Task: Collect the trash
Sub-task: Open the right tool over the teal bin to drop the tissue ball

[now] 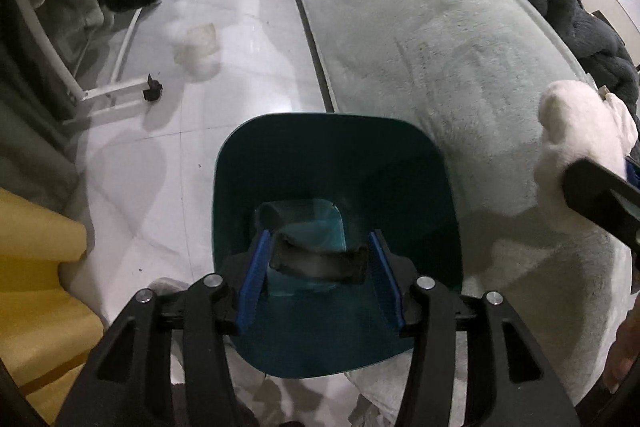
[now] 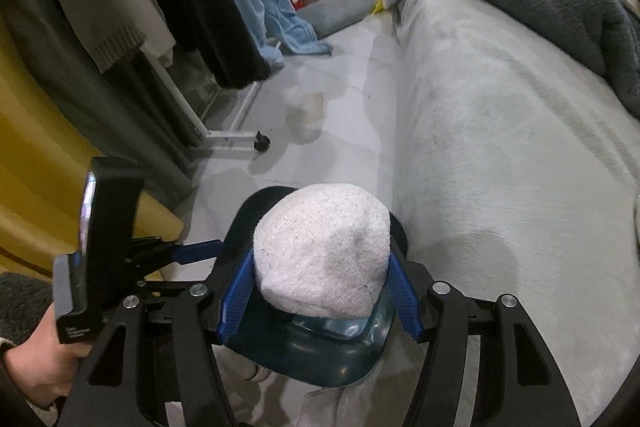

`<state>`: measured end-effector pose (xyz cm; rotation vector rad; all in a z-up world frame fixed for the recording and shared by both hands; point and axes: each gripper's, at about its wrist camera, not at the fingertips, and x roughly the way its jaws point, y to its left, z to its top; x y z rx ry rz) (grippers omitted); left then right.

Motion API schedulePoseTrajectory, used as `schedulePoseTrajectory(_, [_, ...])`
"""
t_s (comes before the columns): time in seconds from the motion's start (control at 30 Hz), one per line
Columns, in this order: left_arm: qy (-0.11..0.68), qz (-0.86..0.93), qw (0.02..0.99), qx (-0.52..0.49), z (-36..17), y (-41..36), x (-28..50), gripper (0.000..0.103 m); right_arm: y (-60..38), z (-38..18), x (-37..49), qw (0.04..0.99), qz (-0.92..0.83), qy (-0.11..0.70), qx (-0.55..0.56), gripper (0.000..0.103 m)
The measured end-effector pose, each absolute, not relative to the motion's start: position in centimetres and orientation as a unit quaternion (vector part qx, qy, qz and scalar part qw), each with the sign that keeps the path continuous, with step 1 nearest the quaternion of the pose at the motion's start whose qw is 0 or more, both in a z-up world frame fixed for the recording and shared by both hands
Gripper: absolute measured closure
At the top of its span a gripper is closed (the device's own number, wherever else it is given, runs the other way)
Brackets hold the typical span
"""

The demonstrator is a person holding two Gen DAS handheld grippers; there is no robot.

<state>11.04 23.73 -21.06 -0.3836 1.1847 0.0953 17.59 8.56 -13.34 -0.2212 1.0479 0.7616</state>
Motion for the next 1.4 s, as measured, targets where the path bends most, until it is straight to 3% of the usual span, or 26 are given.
schedulePoseTrajectory(0.13, [0.548, 0.051, 0.812, -0.196, -20.8, 25.0, 10.4, 0.027, 9.7, -14.3, 18.0, 0.785, 0.349, 0.5, -0.104, 0.04])
schedulePoseTrajectory(0.47, [0.484, 0.064, 0.86, -0.148, -15.6, 26.7, 8.3, 0.014, 12.0, -17.1, 17.8, 0.774, 0.345, 0.518, -0.121, 0.04])
schedulePoseTrajectory(0.8, [0.396, 0.083, 0.909, -0.098, -10.8, 27.5, 5.9, 0.014, 12.5, -20.5, 17.2, 0.765, 0.322, 0.54, -0.14, 0.04])
schedulePoseTrajectory(1.1, [0.366, 0.068, 0.925, -0.08, -7.5, 27.0, 5.2, 0.013, 13.2, -22.4, 16.3, 0.758, 0.317, 0.551, -0.15, 0.037])
schedulePoseTrajectory(1.2, [0.349, 0.06, 0.931, -0.089, -6.3, 26.9, 5.1, 0.008, 13.0, -22.2, 16.2, 0.76, 0.316, 0.548, -0.15, 0.032])
schedulePoseTrajectory(1.27, [0.337, 0.056, 0.935, -0.092, -5.5, 26.7, 4.9, 0.007, 12.8, -21.9, 16.3, 0.764, 0.316, 0.543, -0.147, 0.02])
schedulePoseTrajectory(1.4, [0.307, 0.044, 0.946, -0.091, -3.3, 25.8, 4.7, 0.006, 12.5, -20.7, 16.1, 0.769, 0.324, 0.531, -0.146, 0.015])
